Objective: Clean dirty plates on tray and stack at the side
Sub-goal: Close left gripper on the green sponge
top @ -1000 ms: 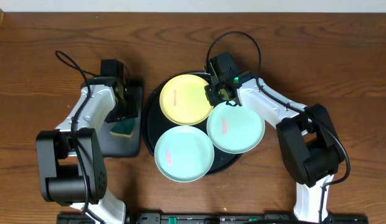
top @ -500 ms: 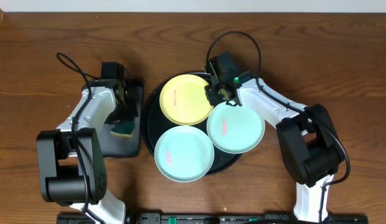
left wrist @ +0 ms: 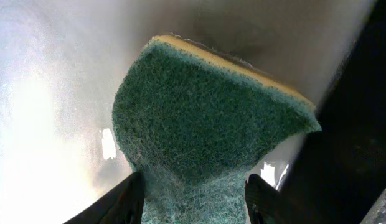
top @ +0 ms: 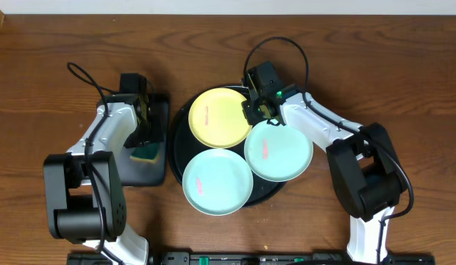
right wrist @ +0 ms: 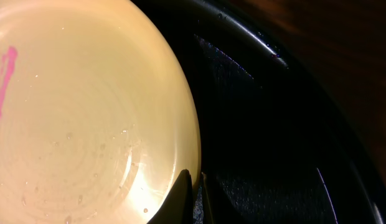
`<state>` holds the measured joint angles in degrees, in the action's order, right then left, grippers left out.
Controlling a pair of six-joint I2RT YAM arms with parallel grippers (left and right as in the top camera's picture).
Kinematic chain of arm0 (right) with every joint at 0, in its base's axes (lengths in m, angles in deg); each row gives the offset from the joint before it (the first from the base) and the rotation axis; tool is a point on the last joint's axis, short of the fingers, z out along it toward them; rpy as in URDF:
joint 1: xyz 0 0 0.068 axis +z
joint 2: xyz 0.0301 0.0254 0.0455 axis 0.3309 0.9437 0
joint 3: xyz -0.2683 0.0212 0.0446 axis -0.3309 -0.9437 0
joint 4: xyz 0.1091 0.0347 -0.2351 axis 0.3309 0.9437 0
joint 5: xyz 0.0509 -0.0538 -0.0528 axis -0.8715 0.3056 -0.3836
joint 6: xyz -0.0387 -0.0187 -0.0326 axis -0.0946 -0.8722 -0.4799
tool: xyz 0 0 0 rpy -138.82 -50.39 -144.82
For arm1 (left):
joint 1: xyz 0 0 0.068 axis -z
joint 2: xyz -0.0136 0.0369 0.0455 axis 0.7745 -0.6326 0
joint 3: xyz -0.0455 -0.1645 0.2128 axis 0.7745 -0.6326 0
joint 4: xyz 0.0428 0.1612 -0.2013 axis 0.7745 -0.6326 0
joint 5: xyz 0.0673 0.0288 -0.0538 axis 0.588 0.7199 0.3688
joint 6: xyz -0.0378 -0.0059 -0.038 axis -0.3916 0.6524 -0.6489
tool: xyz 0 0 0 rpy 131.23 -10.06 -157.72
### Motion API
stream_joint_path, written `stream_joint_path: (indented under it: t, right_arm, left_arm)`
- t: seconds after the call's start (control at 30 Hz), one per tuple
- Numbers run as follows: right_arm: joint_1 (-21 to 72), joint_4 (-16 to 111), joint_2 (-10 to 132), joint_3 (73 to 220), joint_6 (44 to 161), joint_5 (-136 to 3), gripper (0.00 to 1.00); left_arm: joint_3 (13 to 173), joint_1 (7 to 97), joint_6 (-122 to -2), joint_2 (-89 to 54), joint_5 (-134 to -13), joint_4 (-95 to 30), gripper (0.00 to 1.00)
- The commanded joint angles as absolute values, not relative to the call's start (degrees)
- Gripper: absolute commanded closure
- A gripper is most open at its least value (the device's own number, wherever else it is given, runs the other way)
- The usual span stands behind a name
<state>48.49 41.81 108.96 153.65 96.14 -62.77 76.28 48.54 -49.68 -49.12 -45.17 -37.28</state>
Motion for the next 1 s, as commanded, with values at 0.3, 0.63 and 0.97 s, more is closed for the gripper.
stream_joint_path:
  t: [0.3,0.63,0.97]
  right_arm:
    - [48.66,41.87,109.87,153.56,96.71,-61.96,0.94]
    - [48.66,41.87,109.87,153.56,96.71,-61.96,0.94]
    - [48.66,41.87,109.87,153.56,96.71,-61.96,0.94]
  left_arm:
    - [71.95,48.25,-49.40,-49.88,-44.66,-34.94,0.50]
    - [72.56,48.25,-49.40,-49.49,-45.28,-35.66,0.92]
    - [74.97,48.25,-49.40,-37.75,-45.17,-40.95,0.93]
